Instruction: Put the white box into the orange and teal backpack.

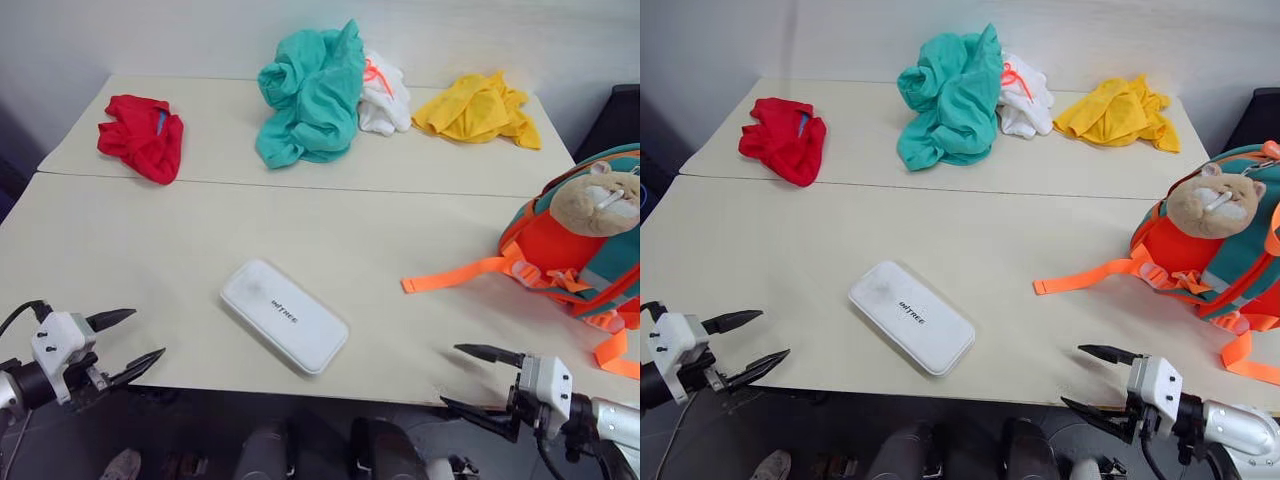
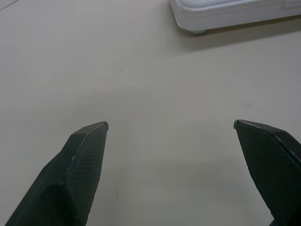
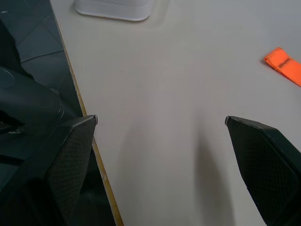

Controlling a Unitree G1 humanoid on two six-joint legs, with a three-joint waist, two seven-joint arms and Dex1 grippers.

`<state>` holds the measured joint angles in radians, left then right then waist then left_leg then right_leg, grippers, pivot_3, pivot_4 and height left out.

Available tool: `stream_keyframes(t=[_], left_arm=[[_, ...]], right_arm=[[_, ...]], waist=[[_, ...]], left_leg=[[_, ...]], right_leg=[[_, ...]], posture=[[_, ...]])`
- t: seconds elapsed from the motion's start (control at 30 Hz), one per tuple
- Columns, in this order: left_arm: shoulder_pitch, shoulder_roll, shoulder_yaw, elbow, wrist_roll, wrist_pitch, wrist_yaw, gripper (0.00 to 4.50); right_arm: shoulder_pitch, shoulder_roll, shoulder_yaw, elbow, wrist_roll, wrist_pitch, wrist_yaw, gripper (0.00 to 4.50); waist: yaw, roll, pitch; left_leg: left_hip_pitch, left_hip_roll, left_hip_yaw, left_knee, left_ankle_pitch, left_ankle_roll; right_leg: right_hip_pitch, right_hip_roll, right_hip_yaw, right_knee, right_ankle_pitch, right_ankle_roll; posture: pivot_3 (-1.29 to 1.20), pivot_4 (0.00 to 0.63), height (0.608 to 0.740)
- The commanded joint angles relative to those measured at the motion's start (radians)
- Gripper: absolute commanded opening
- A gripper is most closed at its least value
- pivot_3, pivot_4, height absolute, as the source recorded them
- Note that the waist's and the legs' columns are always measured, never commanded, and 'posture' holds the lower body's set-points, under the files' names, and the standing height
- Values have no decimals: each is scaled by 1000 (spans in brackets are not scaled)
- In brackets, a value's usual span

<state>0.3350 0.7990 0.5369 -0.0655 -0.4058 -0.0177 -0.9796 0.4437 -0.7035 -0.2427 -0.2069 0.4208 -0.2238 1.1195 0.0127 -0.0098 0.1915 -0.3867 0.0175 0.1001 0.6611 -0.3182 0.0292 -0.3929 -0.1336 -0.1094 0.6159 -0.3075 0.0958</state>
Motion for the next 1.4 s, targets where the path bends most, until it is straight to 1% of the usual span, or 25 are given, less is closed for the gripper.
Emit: stream_keyframes(t=[0.03,0.07,0.13,0.23,0.3,0.33,0.37,0.43,0.53,0.6,0.63,0.67,0.7,0.83,1.0,1.13,1.27,1.4], left_arm=[[-14,5,5,-16,-1,-12,-6,4500],[-21,4,1,-19,-6,-4,-5,4500],[-45,7,-2,-31,-60,76,-6,4500],[-78,18,-7,-47,-87,130,-13,4500],[-133,39,-28,-47,-86,197,9,4500],[-173,43,-45,-35,-61,202,32,4500],[-218,43,-66,-7,-8,182,79,4316],[-298,37,-114,36,37,171,111,3874],[-400,21,-200,82,88,183,138,2917],[-452,16,-250,107,103,199,131,2297],[-471,15,-270,116,108,204,123,1998],[-487,14,-291,123,108,213,110,1675],[-499,12,-307,130,108,217,100,1393],[-540,5,-379,141,127,238,78,159],[-570,-19,-437,143,142,268,71,159],[-553,-37,-435,93,90,296,32,159],[-501,-29,-434,38,76,324,-1,159],[-449,-33,-426,-29,66,365,2,159]], right_arm=[[17,10,-4,-90,14,7,-23,4478],[18,11,3,-110,17,20,-31,4478],[7,13,32,-164,25,58,-47,4478],[-31,9,89,-251,38,152,-85,4478],[-97,7,172,-303,21,239,-112,4105],[-132,4,216,-318,4,272,-114,3909],[-163,0,258,-324,-20,296,-114,3533],[-233,15,338,-304,-84,317,-128,2831],[-322,34,440,-246,-177,322,-145,1708],[-370,32,510,-200,-248,282,-122,1001],[-389,48,527,-180,-262,274,-129,696],[-408,71,540,-167,-261,287,-144,296],[-425,91,547,-156,-260,296,-156,30],[-477,133,586,-125,-258,308,-140,0],[-498,166,591,-90,-278,272,-167,0],[-527,191,563,-49,-285,267,-207,0],[-560,160,499,-17,-264,286,-205,0],[-586,135,441,35,-258,283,-198,0]], waist=[[-4,1,0],[-7,1,0],[-10,1,0],[-13,1,0],[-13,0,0],[-13,0,0],[-13,0,0],[-10,0,0],[-11,0,0],[-13,0,0],[-13,0,0],[-13,-1,0],[-15,-1,0],[-18,-1,0],[-15,-1,0],[-15,-2,-1],[-18,-2,-1],[-16,-2,-1]], left_leg=[[0,0,0,0,0,0],[0,0,0,0,0,0],[0,0,0,0,0,0],[0,0,0,0,0,0],[0,0,0,0,1,-1],[0,0,0,0,1,-2],[0,0,-1,0,2,-2],[0,0,-1,1,2,-2],[0,-1,0,1,2,-2],[-1,-1,1,1,5,4],[-1,-1,1,1,5,4],[-1,-2,2,1,5,4],[-1,-2,2,1,5,4],[-1,-1,4,2,6,5],[0,-1,3,3,7,5],[0,-1,3,3,6,5],[0,-1,3,3,7,5],[0,-1,3,3,7,4]], right_leg=[[0,0,0,0,0,0],[0,0,0,0,0,0],[0,0,0,1,0,0],[0,0,0,2,0,0],[0,0,0,2,0,0],[0,0,0,2,0,0],[0,0,-1,2,0,0],[0,0,-1,3,0,0],[-1,0,-1,3,0,0],[-1,0,-3,3,0,0],[-1,1,-3,3,0,1],[-1,1,-4,4,0,1],[-1,1,-4,6,1,1],[-1,2,-5,8,1,1],[-1,2,-4,8,1,1],[-1,1,-4,10,1,1],[-1,1,-3,10,1,1],[-1,1,-3,10,1,1]], posture=[[0,150,740],[0,150,740],[0,150,740],[0,150,740],[0,150,740],[0,150,740],[0,150,740],[0,150,740],[0,150,740],[0,150,740],[0,150,740],[0,150,740],[0,150,740],[0,150,740],[0,150,740],[0,150,740],[0,150,740],[0,150,740]])
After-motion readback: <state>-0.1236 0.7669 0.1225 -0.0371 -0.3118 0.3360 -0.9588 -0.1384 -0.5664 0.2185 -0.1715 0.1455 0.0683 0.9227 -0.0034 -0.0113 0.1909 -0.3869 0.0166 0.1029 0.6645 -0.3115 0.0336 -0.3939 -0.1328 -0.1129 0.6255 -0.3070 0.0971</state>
